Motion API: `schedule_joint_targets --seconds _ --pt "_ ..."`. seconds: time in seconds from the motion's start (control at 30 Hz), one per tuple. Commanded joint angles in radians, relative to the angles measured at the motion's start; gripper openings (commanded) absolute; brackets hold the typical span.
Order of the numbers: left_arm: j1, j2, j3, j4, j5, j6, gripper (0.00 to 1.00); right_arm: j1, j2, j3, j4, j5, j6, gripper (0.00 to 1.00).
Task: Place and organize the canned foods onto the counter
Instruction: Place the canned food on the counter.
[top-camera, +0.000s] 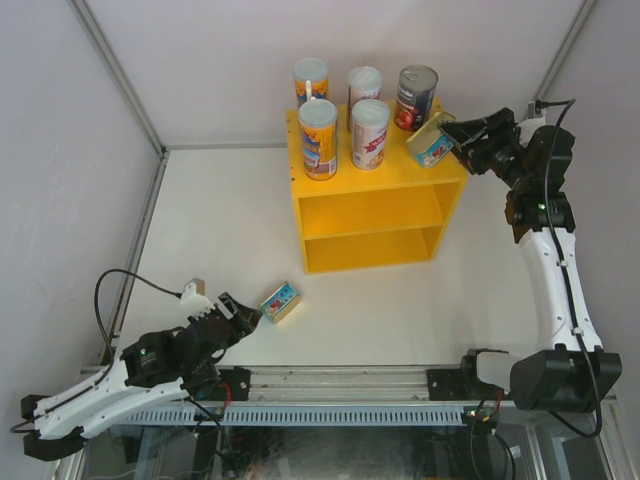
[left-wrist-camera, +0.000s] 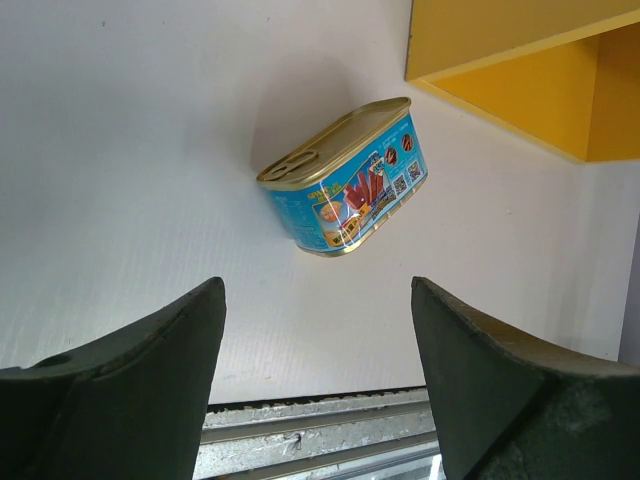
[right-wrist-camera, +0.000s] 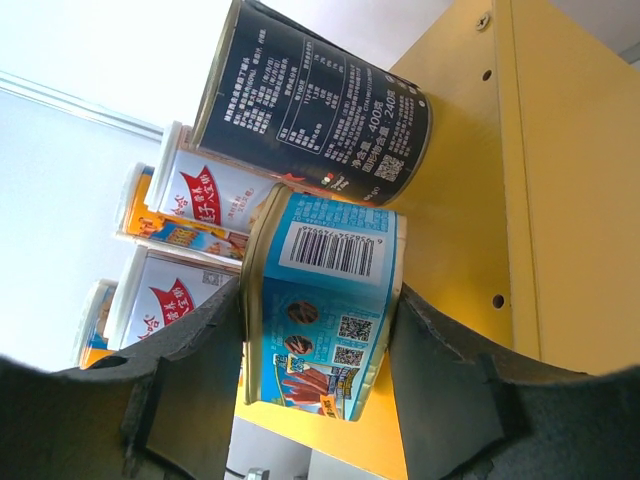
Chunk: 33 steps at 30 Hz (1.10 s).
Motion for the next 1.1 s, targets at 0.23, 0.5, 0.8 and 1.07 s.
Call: schedule_joint_targets --seconds 0.23,0.5,0.8,1.07 --pt "0.003 0.019 0.038 0.037 -0.029 -0.019 0.79 -0.023 0.046 0.000 -0.101 -0.016 -0.108 0.63" --pt "0.003 0.016 0.033 0.036 -0.028 -0.020 0.79 -0.028 0.033 0.003 -0.114 -0.003 -0.132 0.63" --pt "0.004 -0.013 0.023 0.015 -0.028 -0.029 0.79 -0.031 0.018 0.024 -0.177 0.023 -0.200 0.66" --pt "0.004 -0.024 0.025 0.002 -0.029 -0.030 0.79 -0.034 0.006 0.057 -0.225 0.055 -0.252 0.67"
